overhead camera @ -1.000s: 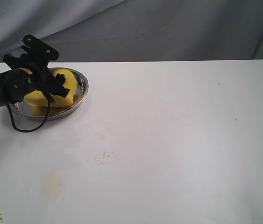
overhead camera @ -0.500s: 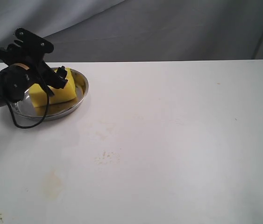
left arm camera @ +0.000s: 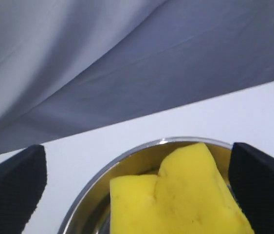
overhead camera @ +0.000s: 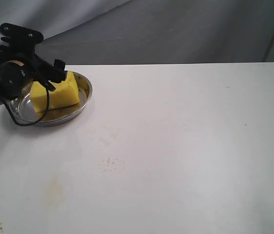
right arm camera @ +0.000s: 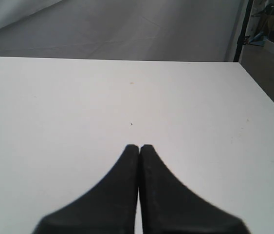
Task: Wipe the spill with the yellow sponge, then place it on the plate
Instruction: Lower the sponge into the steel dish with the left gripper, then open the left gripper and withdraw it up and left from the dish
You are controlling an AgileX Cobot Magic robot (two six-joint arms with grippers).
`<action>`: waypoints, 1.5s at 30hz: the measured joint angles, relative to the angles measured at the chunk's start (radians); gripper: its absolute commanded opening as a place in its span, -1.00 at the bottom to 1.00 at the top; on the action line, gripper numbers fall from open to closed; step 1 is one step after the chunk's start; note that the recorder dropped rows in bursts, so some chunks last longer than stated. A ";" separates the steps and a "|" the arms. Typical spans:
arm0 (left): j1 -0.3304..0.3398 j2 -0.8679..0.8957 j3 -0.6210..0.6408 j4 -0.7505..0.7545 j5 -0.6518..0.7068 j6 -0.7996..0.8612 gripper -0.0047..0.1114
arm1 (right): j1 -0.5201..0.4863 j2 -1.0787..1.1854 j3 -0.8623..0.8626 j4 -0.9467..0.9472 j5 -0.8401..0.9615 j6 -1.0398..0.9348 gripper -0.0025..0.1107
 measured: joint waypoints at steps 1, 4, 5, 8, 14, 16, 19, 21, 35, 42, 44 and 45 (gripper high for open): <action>0.000 -0.018 0.000 0.000 0.003 -0.002 0.72 | 0.000 0.000 0.000 0.000 0.000 0.000 -0.96; 0.000 -0.076 0.000 0.000 0.025 -0.006 0.72 | 0.000 0.000 0.000 0.000 0.000 0.000 -0.96; 0.000 -0.095 0.003 0.000 0.030 -0.006 0.72 | 0.000 0.000 0.000 0.000 0.000 0.000 -0.96; 0.000 -0.147 0.027 0.000 0.034 -0.008 0.65 | 0.000 0.000 0.000 0.000 0.000 0.000 -0.96; 0.000 -0.252 0.130 0.044 0.034 -0.087 0.30 | 0.000 0.000 0.000 0.000 0.000 0.000 -0.96; 0.000 -0.288 0.173 0.105 0.014 -0.165 0.29 | 0.000 0.000 0.000 0.000 0.000 0.000 -0.96; 0.000 -0.350 0.253 0.210 -0.034 -0.312 0.29 | 0.000 0.000 0.000 0.000 0.000 0.000 -0.96; 0.000 -0.390 0.304 0.273 -0.072 -0.395 0.29 | 0.000 0.000 0.000 0.000 0.000 0.000 -0.96; 0.000 -0.715 0.699 0.470 -0.254 -0.634 0.22 | 0.000 0.000 0.000 0.000 0.000 0.000 -0.96; 0.000 -0.898 0.823 0.576 -0.254 -0.719 0.22 | 0.000 0.000 0.000 0.000 0.000 0.000 -0.96; 0.000 -0.963 0.846 0.624 -0.254 -0.767 0.22 | 0.000 0.000 0.000 0.000 0.000 0.000 -0.96; 0.000 -0.996 0.856 0.644 -0.254 -0.784 0.22 | 0.000 0.000 0.000 0.000 0.000 0.000 -0.96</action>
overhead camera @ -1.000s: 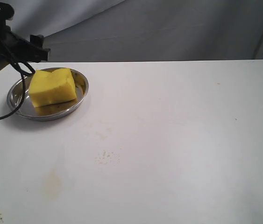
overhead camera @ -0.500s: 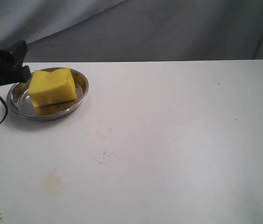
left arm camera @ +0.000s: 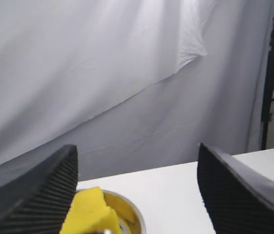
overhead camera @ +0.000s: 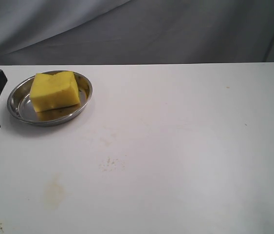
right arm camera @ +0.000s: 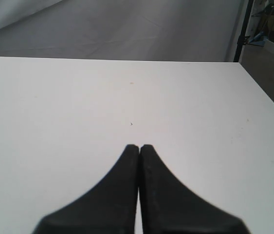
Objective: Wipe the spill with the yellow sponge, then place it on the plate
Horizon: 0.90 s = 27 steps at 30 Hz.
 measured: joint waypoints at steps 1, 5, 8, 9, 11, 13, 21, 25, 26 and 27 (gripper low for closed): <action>0.000 -0.031 0.010 0.021 0.000 -0.020 0.22 | 0.000 0.000 0.000 0.000 0.000 0.000 -0.96; 0.000 -0.144 0.029 0.060 0.041 -0.051 0.08 | 0.000 0.000 0.000 0.000 0.000 0.000 -0.96; 0.000 -0.221 0.029 0.064 0.128 -0.075 -0.29 | 0.000 0.000 0.000 0.000 0.000 0.000 -0.96; 0.000 -0.248 0.029 0.064 0.165 -0.088 -0.41 | 0.000 0.000 0.000 0.000 0.000 0.000 -0.96; 0.000 -0.300 0.029 0.079 0.239 -0.117 -0.71 | 0.000 0.000 0.000 0.000 0.000 0.000 -0.96; 0.000 -0.345 0.029 0.120 0.291 -0.153 -0.92 | 0.000 0.000 0.000 0.000 0.000 0.000 -0.96; 0.000 -0.551 0.067 0.327 0.291 -0.394 -0.92 | 0.000 0.000 0.000 0.000 0.000 0.000 -0.96; 0.000 -0.612 0.085 0.345 0.336 -0.431 -0.92 | 0.000 0.000 0.000 0.000 0.000 0.000 -0.96; 0.000 -0.622 0.086 0.347 0.356 -0.442 -0.92 | 0.000 0.000 0.000 0.000 0.000 0.000 -0.96; 0.000 -0.630 0.087 0.347 0.374 -0.446 -0.92 | 0.000 0.000 0.000 0.000 0.000 0.000 -0.96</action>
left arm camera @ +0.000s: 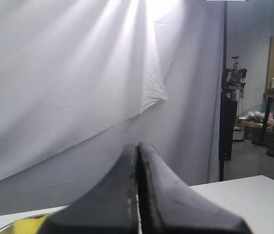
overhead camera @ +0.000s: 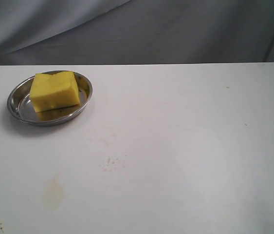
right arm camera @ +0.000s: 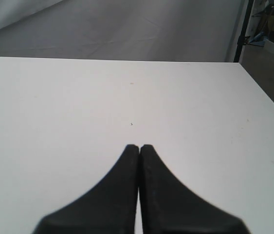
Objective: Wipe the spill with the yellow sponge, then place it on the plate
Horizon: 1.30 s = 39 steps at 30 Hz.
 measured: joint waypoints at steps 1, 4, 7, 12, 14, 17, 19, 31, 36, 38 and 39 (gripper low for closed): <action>0.000 -0.004 0.000 0.000 0.010 -0.003 -0.92 | 0.000 0.000 0.000 0.000 0.000 0.000 -0.96; 0.000 -0.010 0.000 0.000 0.027 -0.007 -0.92 | 0.000 0.000 0.000 0.000 0.000 0.000 -0.96; 0.000 -0.010 0.000 0.002 0.031 -0.007 -0.92 | 0.000 0.000 0.000 0.000 0.000 0.000 -0.96; 0.000 -0.010 0.000 0.004 0.031 -0.007 -0.92 | 0.000 0.000 0.000 0.000 0.000 0.000 -0.96; 0.000 -0.010 0.000 0.013 0.033 -0.007 -0.92 | 0.000 0.000 0.000 0.000 0.000 0.000 -0.96; 0.000 -0.010 0.000 0.039 0.078 0.010 -0.92 | 0.000 0.000 0.000 0.000 0.000 0.000 -0.96; 0.000 -0.010 0.000 0.042 0.152 0.013 -0.92 | 0.000 0.000 0.000 0.000 0.000 0.000 -0.96; 0.088 -0.320 0.105 0.013 0.480 -0.009 -0.92 | 0.000 0.000 0.000 0.000 0.000 0.000 -0.96; 0.235 -0.327 0.114 -0.088 0.498 -0.009 -0.92 | 0.000 0.000 0.000 0.000 0.000 0.000 -0.96; 0.255 -0.327 0.114 -0.093 0.500 -0.004 -0.92 | 0.000 0.000 0.000 0.000 0.000 0.000 -0.96; 0.259 -0.327 0.114 -0.093 0.502 0.003 -0.92 | 0.000 0.000 0.000 0.000 0.000 0.000 -0.96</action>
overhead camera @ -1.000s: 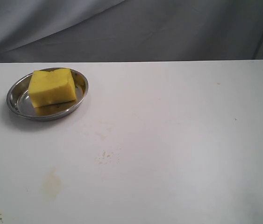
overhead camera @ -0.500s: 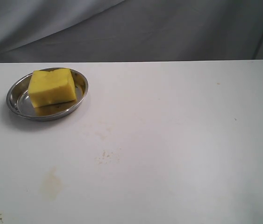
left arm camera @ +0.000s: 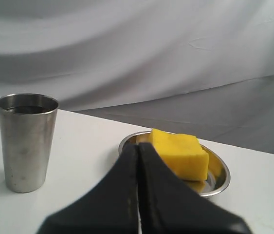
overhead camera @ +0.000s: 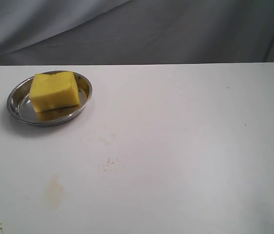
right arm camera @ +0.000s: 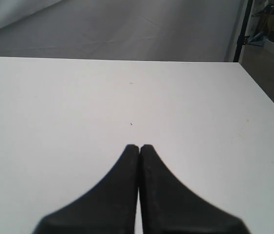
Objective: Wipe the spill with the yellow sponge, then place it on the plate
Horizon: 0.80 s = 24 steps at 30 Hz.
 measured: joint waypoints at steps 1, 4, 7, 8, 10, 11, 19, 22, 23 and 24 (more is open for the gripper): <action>0.001 0.000 0.000 0.004 0.000 0.004 -0.92 | 0.000 0.000 0.000 0.000 0.000 0.000 -0.96; 0.001 0.000 0.000 0.007 0.000 0.025 -0.92 | 0.000 0.000 0.000 0.000 0.000 0.000 -0.96; 0.001 0.000 0.000 0.008 0.000 0.033 -0.92 | 0.000 0.000 0.000 0.000 0.000 0.000 -0.96; 0.001 0.000 0.000 0.009 0.000 0.035 -0.92 | 0.000 0.000 0.000 0.000 0.000 0.000 -0.96; 0.001 0.000 0.000 -0.023 0.011 0.082 -0.92 | 0.000 0.000 0.000 0.000 0.000 0.000 -0.96; 0.001 0.000 0.000 -0.085 0.034 0.173 -0.92 | 0.000 0.000 0.000 0.000 0.000 0.000 -0.96; 0.001 0.000 0.000 -0.531 0.134 0.763 -0.92 | 0.000 0.000 0.000 0.000 0.000 0.000 -0.96; 0.001 0.000 0.000 -0.544 0.138 0.771 -0.92 | 0.000 0.000 0.000 0.000 0.000 0.000 -0.96; 0.001 0.000 0.000 -0.546 0.138 0.771 -0.92 | 0.000 0.000 0.000 0.000 0.000 0.000 -0.96; 0.001 0.000 0.000 -0.546 0.138 0.771 -0.92 | 0.000 0.000 0.000 0.000 0.000 0.000 -0.96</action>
